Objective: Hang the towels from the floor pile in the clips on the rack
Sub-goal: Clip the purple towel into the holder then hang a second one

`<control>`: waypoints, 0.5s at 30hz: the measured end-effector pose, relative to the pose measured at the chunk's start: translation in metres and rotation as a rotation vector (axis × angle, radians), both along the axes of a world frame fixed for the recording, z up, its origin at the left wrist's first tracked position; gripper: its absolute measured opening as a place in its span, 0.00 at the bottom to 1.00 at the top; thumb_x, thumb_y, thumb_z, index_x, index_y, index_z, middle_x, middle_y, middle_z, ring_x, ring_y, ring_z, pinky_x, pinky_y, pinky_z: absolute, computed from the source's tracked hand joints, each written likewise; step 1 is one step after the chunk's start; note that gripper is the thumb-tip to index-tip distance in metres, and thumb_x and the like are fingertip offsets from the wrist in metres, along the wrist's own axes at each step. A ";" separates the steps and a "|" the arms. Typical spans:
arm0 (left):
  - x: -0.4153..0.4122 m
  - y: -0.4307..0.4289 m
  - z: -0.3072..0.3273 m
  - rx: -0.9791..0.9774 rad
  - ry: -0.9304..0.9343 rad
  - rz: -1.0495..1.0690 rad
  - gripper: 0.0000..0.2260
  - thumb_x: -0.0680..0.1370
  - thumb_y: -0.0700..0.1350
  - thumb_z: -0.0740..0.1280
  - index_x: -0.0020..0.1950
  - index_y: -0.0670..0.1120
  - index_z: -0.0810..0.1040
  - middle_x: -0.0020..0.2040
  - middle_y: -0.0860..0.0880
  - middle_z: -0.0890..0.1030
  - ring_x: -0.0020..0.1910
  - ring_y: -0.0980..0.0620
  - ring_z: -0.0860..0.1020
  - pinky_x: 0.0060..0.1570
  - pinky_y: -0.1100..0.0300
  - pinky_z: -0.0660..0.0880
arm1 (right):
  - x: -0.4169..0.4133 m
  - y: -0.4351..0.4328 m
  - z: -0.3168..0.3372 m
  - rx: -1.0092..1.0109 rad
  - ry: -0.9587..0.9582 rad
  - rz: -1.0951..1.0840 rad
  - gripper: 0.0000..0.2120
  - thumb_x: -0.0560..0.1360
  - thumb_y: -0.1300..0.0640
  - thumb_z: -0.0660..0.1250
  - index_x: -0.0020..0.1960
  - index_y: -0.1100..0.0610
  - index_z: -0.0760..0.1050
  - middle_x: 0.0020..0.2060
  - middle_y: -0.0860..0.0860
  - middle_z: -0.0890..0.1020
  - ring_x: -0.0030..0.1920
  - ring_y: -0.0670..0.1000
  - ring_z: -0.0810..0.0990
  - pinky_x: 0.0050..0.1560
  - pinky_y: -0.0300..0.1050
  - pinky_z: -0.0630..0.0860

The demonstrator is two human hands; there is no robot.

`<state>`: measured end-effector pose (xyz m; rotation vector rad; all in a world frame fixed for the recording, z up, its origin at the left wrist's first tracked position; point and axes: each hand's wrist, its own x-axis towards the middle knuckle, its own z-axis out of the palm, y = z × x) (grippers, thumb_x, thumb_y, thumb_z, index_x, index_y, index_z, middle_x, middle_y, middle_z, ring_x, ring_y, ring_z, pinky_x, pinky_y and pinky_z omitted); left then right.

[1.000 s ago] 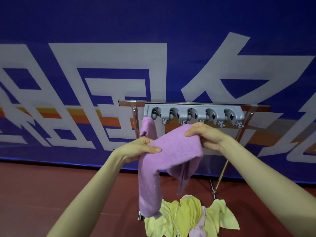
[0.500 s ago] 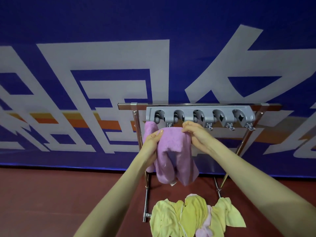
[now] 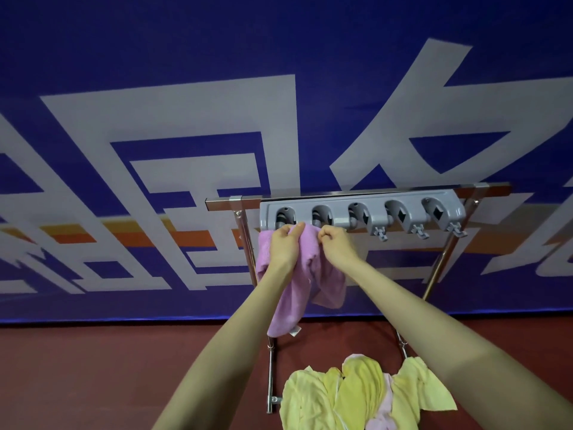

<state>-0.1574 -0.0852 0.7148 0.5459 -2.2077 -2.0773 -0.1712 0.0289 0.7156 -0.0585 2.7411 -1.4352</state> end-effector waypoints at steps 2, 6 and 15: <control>-0.003 0.000 -0.004 -0.066 -0.001 0.017 0.12 0.79 0.49 0.62 0.44 0.42 0.77 0.45 0.40 0.82 0.51 0.41 0.80 0.58 0.46 0.75 | 0.002 -0.002 -0.002 0.051 0.003 0.013 0.13 0.77 0.65 0.54 0.36 0.58 0.70 0.36 0.55 0.77 0.40 0.56 0.72 0.40 0.48 0.69; 0.001 0.003 -0.012 -0.298 0.038 0.026 0.12 0.82 0.46 0.58 0.47 0.38 0.74 0.45 0.41 0.80 0.45 0.47 0.75 0.49 0.56 0.69 | 0.002 0.001 -0.005 0.120 -0.049 0.092 0.09 0.76 0.66 0.53 0.41 0.60 0.70 0.41 0.57 0.78 0.42 0.58 0.73 0.44 0.50 0.71; 0.006 -0.003 -0.035 -0.298 -0.047 -0.060 0.09 0.81 0.40 0.59 0.41 0.46 0.68 0.39 0.51 0.75 0.40 0.56 0.75 0.45 0.66 0.70 | 0.004 0.010 -0.009 0.145 -0.101 0.262 0.18 0.75 0.68 0.57 0.62 0.57 0.73 0.55 0.55 0.73 0.56 0.53 0.72 0.52 0.38 0.64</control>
